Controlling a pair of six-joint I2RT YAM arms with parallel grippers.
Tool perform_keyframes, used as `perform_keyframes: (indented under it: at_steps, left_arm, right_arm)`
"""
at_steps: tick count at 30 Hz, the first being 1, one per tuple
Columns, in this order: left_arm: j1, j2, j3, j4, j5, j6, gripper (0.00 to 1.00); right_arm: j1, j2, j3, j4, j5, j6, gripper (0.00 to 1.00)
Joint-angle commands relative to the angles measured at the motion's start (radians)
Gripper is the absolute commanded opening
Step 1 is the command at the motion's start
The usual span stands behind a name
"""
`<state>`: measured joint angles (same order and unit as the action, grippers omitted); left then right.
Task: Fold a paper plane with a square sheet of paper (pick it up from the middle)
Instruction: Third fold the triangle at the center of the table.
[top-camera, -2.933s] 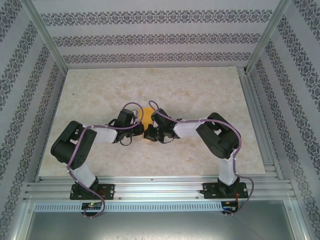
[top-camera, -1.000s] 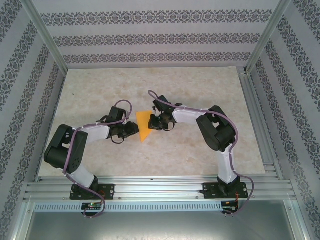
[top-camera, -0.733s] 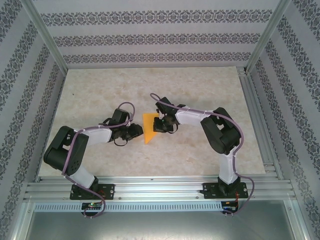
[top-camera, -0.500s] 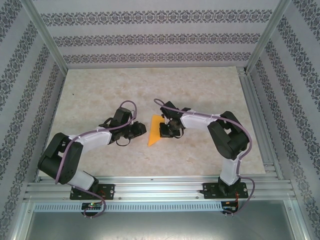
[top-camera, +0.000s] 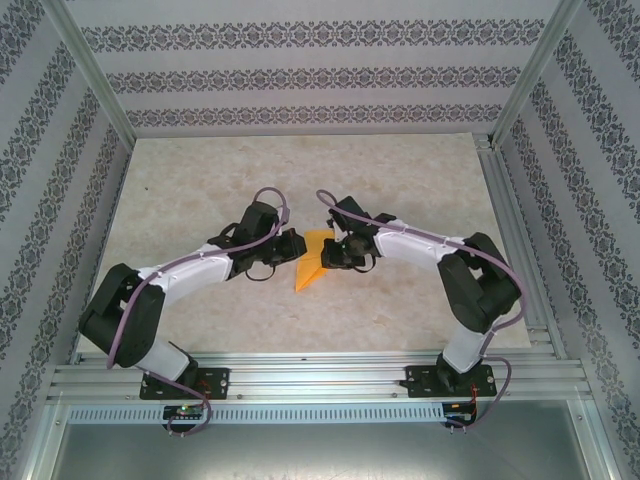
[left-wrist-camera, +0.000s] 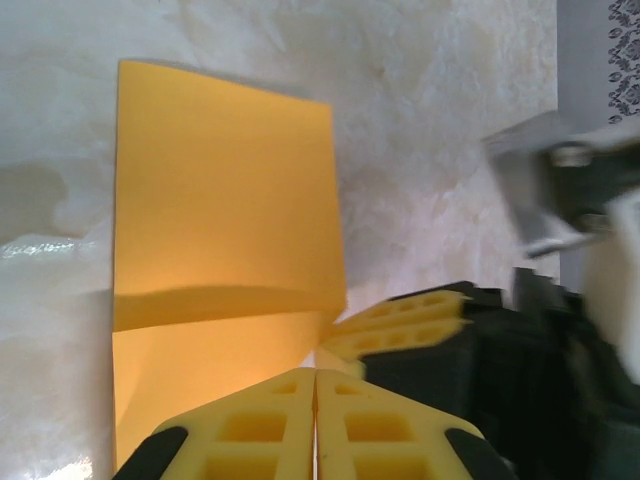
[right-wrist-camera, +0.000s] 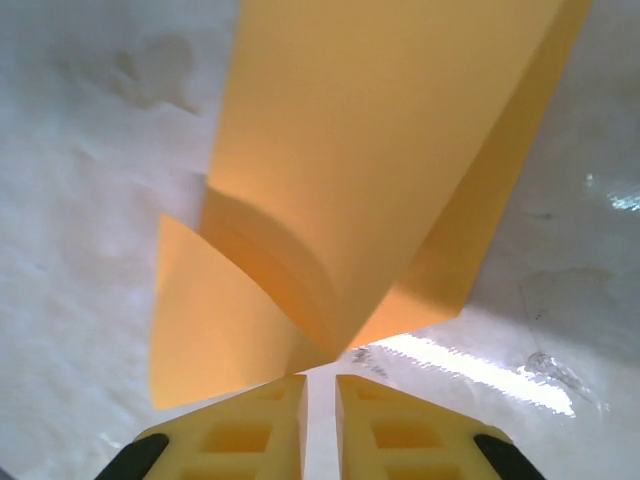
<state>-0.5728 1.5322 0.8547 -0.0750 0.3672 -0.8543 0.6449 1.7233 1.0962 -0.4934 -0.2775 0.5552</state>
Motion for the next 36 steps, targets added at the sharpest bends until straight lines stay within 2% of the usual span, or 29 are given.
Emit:
perform_keyframes:
  at_steps: [1,4,7,12,15,21,36]
  left_arm:
    - [-0.01,0.05,0.053,-0.04,0.045,0.023,0.09]
    - [-0.01,0.076,0.056,-0.029,0.079,0.044,0.08]
    - [-0.013,0.113,0.067,-0.039,0.12,0.071,0.06]
    - [-0.017,0.107,0.051,-0.026,0.15,0.081,0.05]
    - [-0.018,0.12,0.083,-0.097,0.168,0.144,0.05]
    - [-0.018,0.177,0.114,-0.209,0.057,0.22,0.03]
    - [-0.019,0.275,0.097,-0.131,0.043,0.217,0.02]
  right_arm:
    - [-0.022,-0.096,-0.053,0.075,0.034,0.074,0.21]
    - [-0.062,-0.142,-0.138,0.123,0.06,0.125,0.25]
    - [-0.091,-0.148,-0.185,0.174,0.026,0.158,0.26]
    - [-0.087,-0.117,-0.196,0.214,-0.014,0.183,0.27]
    - [-0.077,-0.097,-0.196,0.23,-0.017,0.195,0.27]
    - [-0.066,-0.05,-0.2,0.286,-0.054,0.234,0.29]
    - [-0.047,0.016,-0.2,0.327,-0.078,0.268,0.32]
